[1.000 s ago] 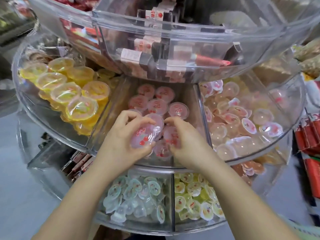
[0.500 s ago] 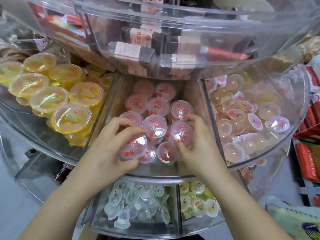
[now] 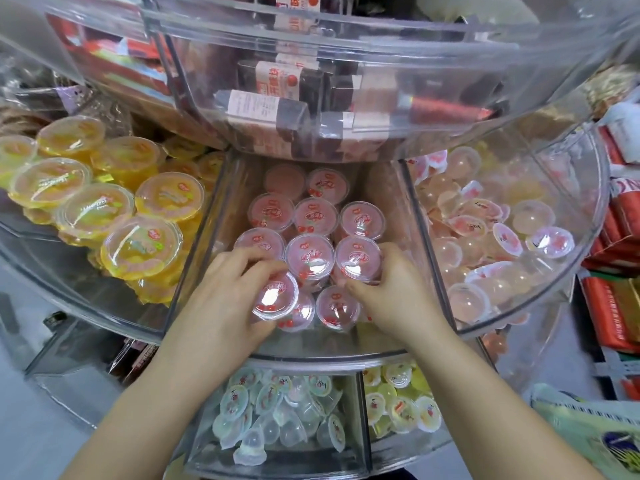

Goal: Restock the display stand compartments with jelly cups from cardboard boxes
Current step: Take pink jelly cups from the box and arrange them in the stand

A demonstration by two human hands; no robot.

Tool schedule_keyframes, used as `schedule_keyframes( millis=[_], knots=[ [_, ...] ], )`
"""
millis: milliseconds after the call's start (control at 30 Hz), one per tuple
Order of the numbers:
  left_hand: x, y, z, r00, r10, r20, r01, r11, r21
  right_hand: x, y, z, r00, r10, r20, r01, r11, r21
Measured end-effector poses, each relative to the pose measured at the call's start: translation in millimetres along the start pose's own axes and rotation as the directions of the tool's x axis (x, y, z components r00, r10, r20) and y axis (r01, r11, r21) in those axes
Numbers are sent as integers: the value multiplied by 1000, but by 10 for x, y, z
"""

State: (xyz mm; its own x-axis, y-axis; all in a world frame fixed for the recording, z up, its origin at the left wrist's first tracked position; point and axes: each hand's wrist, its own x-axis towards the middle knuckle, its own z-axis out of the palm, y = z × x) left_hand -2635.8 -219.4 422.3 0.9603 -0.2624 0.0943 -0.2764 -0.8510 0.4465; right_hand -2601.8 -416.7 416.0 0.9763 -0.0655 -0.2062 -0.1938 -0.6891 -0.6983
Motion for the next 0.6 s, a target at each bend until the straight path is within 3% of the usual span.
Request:
schedule_keyframes(
  millis=[167, 300, 500, 600],
  knots=[
    [15, 13, 6, 1000, 9, 12, -9, 1000, 25, 46, 21, -58, 997, -40, 65, 43, 998, -41],
    [7, 10, 19, 1000, -18, 0, 18, 999, 44, 93, 10, -64, 993, 16, 118, -25, 997, 79],
    [-23, 22, 3, 999, -50, -13, 51, 998, 45, -47, 30, -162, 977, 41, 209, -64, 993, 102],
    [-71, 16, -24, 995, -98, -27, 99, 994, 34, -189, 13, -237, 976, 51, 212, -35, 996, -81]
  ],
)
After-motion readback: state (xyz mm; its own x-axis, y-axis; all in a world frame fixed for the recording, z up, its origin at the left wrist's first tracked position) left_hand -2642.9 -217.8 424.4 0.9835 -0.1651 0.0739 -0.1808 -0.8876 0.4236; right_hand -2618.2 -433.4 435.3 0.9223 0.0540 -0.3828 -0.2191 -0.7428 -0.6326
